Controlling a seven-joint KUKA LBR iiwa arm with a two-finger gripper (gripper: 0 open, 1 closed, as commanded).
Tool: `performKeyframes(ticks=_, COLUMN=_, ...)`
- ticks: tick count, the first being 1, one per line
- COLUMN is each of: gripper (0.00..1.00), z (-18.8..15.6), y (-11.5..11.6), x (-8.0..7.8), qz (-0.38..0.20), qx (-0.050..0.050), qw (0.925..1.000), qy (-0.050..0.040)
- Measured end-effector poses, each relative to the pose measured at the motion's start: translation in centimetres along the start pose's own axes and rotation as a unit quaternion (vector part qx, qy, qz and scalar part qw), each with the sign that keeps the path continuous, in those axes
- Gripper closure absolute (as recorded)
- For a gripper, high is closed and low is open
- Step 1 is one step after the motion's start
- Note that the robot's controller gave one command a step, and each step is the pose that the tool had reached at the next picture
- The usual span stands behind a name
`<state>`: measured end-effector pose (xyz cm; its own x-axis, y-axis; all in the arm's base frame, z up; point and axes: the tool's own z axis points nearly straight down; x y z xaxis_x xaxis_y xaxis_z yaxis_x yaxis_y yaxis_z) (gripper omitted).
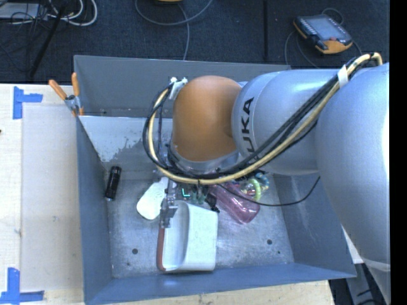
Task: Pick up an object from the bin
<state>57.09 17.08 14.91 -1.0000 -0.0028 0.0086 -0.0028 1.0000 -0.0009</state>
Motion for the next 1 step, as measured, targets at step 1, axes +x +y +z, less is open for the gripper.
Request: performKeyframes(ticks=1, gripper=0.00, z=-0.44, y=-0.07, x=-0.20, qz=0.002, qx=-0.001, qw=1.0000, qy=-0.0036)
